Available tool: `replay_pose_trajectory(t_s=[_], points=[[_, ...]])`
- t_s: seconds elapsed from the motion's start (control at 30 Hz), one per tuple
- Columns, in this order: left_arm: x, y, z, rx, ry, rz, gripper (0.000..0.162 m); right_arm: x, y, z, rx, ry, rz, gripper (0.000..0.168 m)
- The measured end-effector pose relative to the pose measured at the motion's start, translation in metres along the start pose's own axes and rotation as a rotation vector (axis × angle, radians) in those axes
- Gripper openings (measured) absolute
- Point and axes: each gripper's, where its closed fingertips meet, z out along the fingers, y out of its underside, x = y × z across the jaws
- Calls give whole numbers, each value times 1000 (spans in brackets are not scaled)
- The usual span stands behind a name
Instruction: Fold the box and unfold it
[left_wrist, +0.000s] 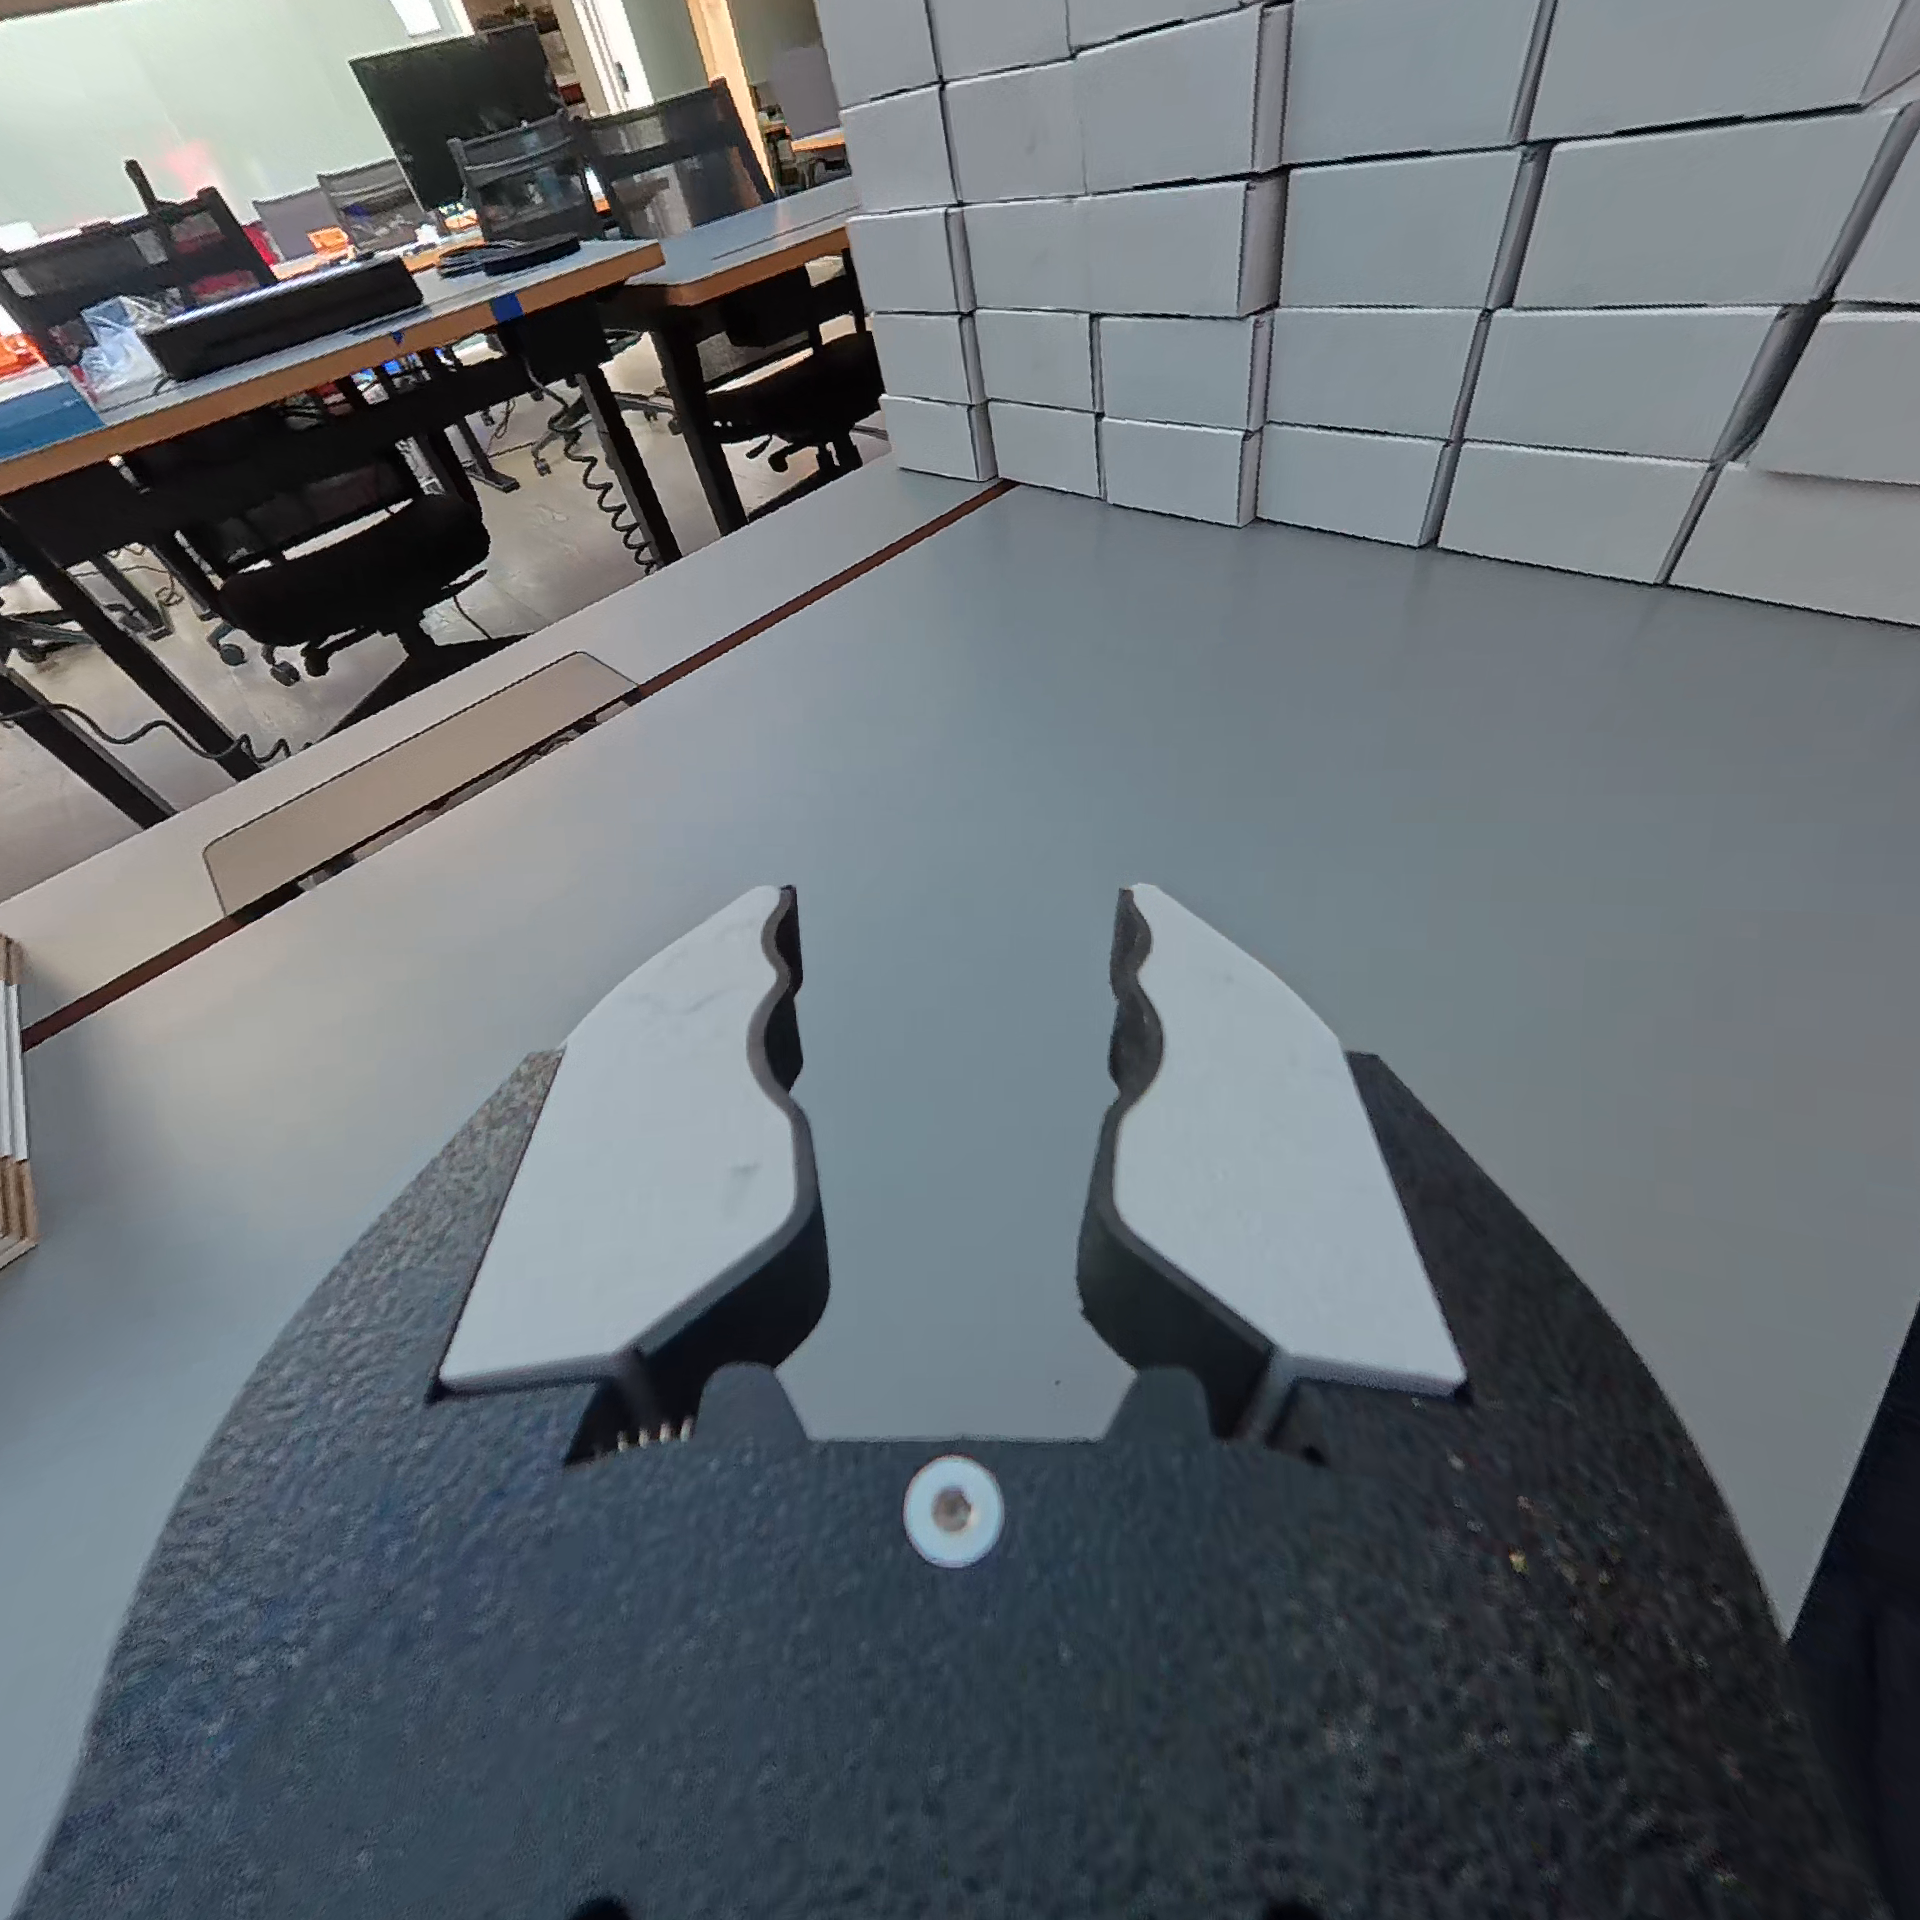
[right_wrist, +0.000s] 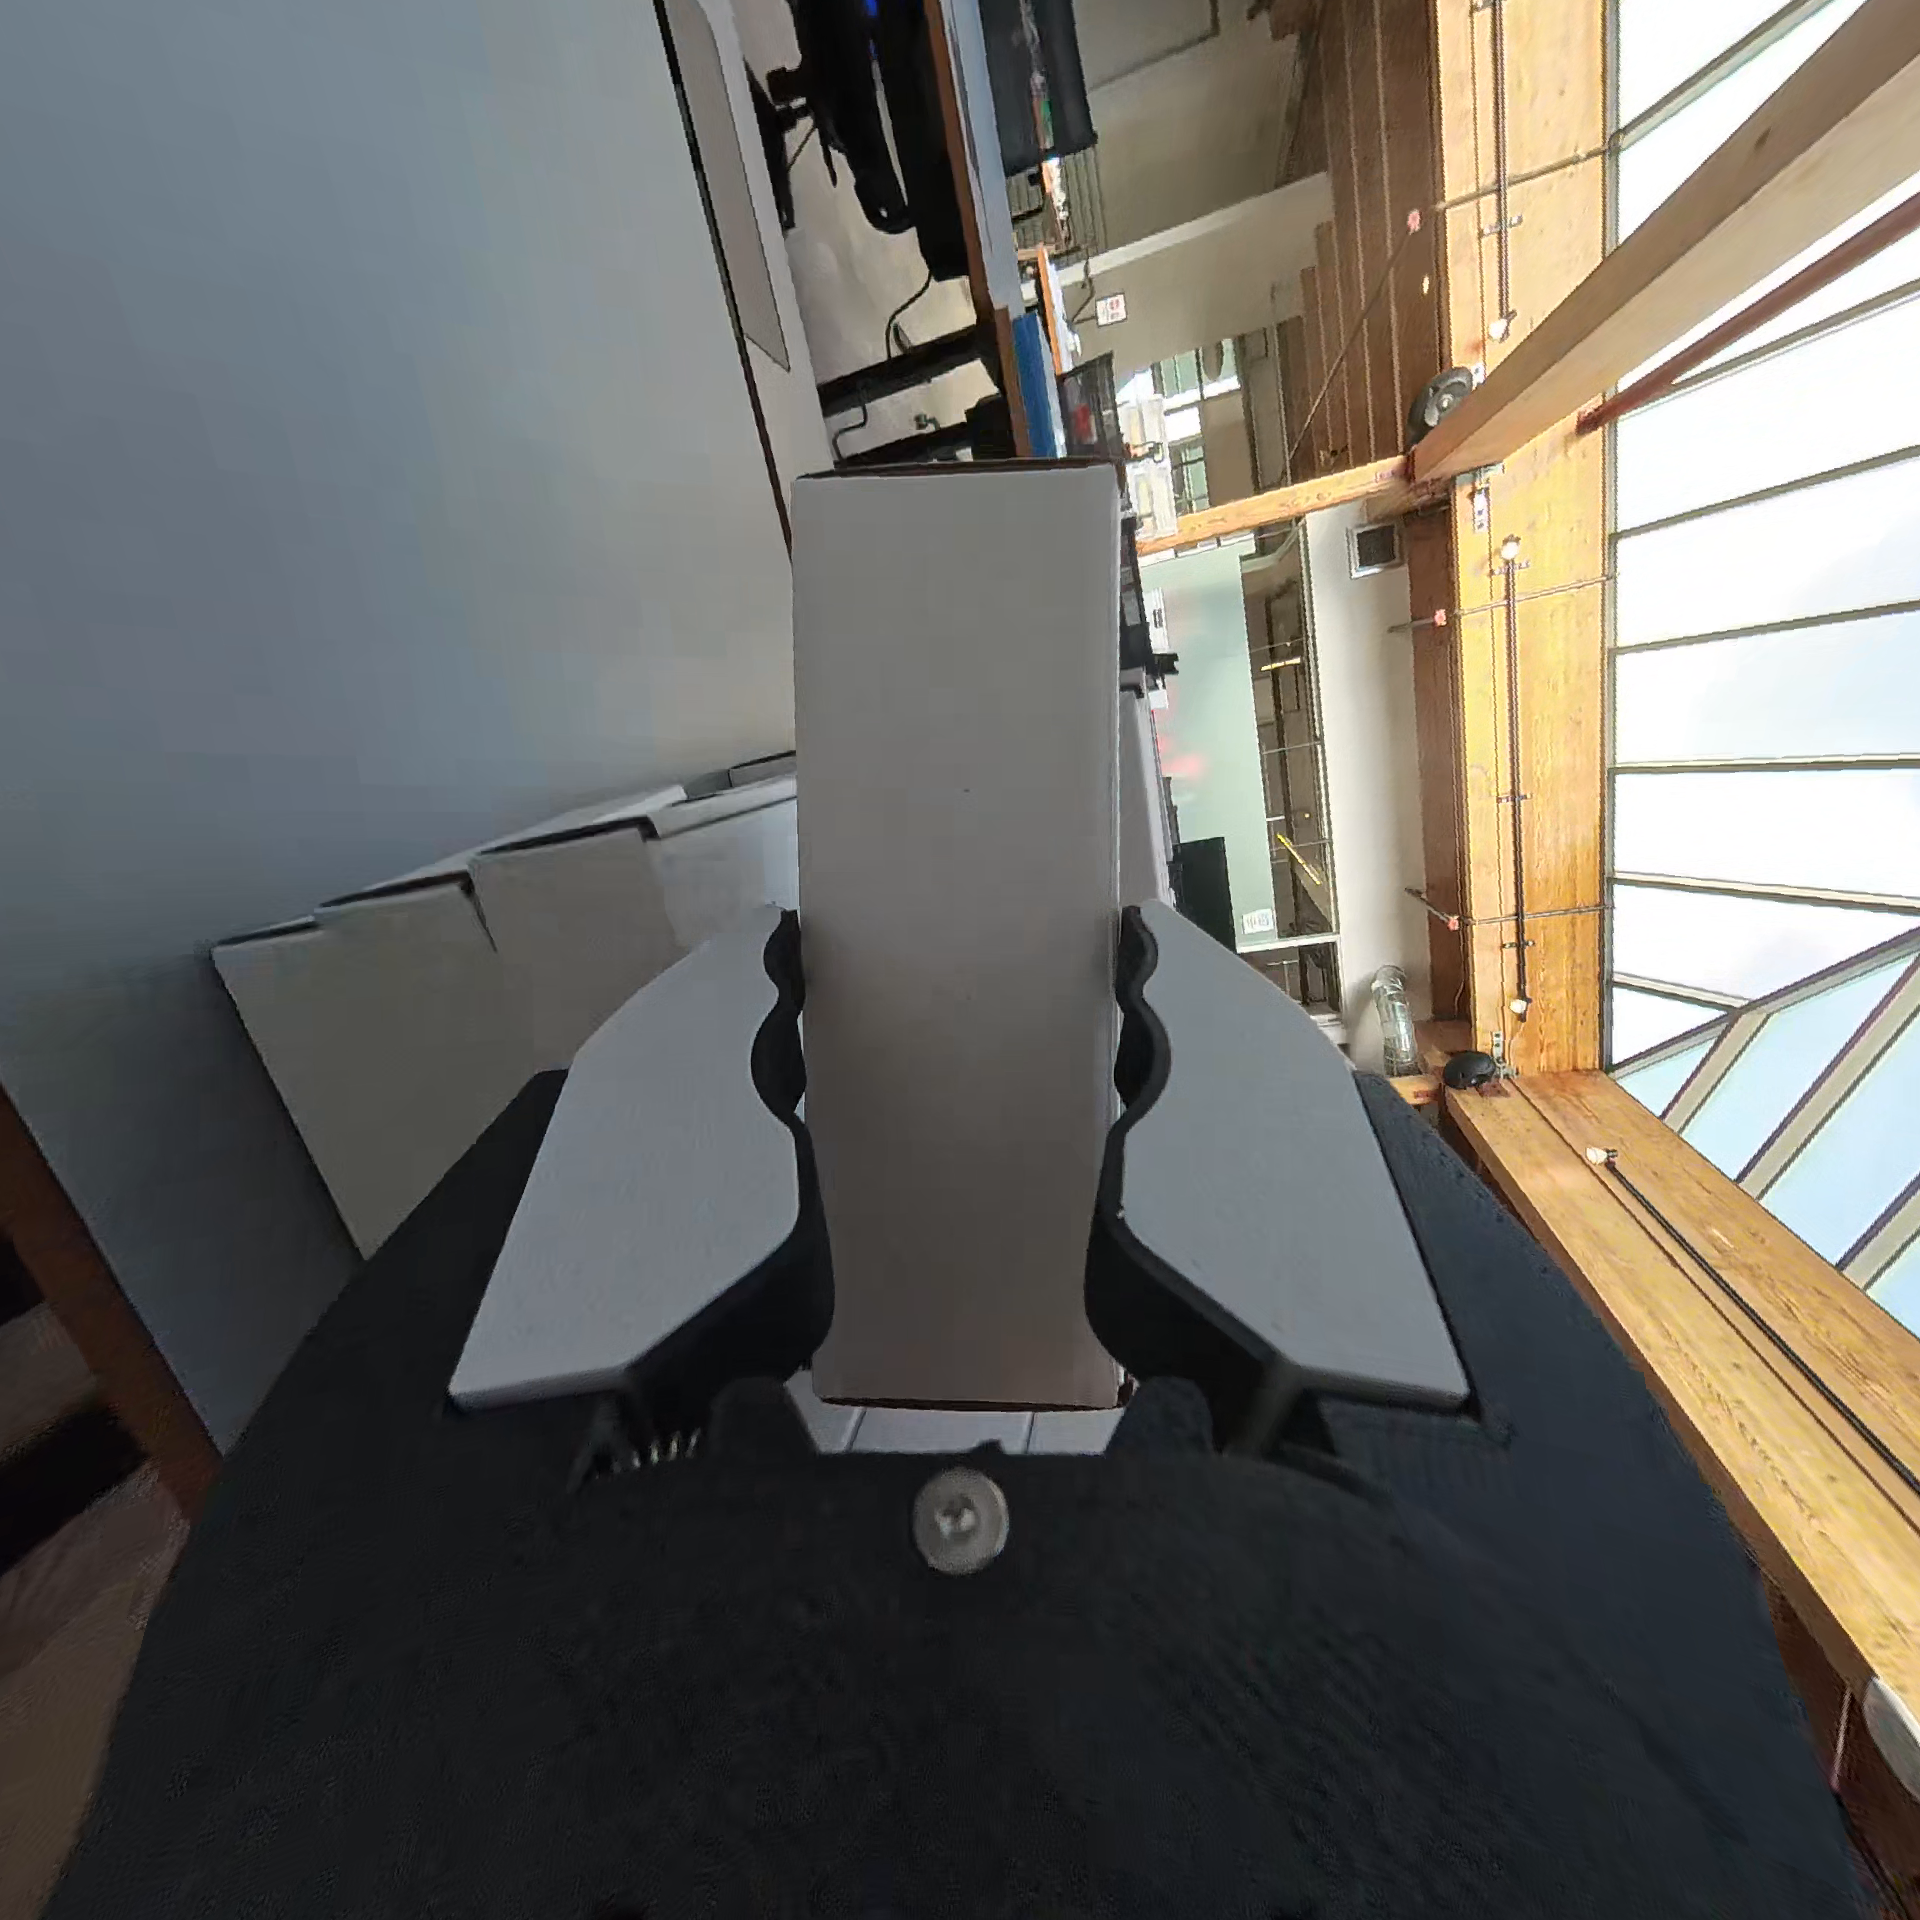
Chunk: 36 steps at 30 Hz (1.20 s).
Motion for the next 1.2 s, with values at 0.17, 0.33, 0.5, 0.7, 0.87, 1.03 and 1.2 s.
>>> replay_pose_trajectory(t_s=[0.17,0.33,0.5,0.7,0.87,1.03,1.2], points=[[33,4,18,-66,57,78,57,-6,28,5,-11,-3,-67,59],[51,9,31,-108,90,109,57,-20,32,23,13,-72,-133,59],[68,17,38,-121,151,80,57,-20,36,25,53,-113,-32,60],[80,31,43,-170,200,86,57,-32,57,25,-16,-362,138,71],[86,31,42,-154,226,77,57,-18,61,25,-48,-413,258,69],[83,33,38,-122,254,24,58,-24,66,33,-81,-413,271,67],[45,24,26,-58,191,-30,58,-25,69,29,-114,-382,294,71]])
